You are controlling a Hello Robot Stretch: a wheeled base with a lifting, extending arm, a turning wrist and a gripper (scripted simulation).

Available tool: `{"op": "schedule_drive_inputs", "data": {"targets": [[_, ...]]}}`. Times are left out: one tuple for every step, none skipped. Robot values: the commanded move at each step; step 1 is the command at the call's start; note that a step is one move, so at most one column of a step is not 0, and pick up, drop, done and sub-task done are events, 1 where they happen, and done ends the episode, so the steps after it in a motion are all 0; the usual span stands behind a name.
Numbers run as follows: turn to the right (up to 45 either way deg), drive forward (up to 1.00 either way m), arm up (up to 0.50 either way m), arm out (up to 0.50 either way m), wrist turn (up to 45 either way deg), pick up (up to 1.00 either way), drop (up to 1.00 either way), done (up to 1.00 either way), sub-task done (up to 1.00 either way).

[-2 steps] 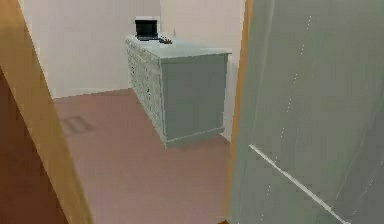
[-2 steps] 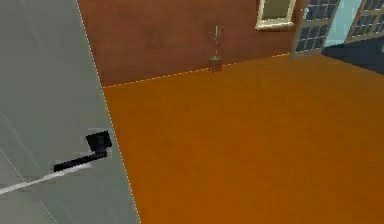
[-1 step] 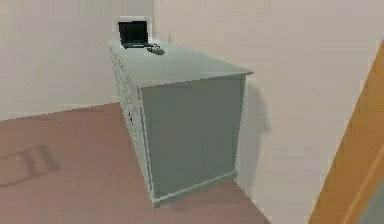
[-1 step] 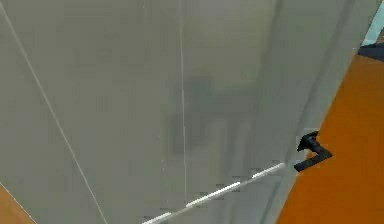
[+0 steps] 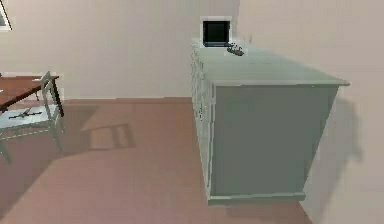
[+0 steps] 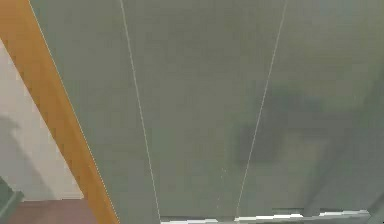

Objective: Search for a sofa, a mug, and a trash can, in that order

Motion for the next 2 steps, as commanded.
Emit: {"op": "schedule_drive_inputs", "data": {"targets": [[0.0, 0.45, 0.0, 0.0, 0.0, 0.0, 0.0, 0.0, 0.0], [-45.0, 0.0, 0.0, 0.0, 0.0, 0.0, 0.0, 0.0, 0.0]]}}
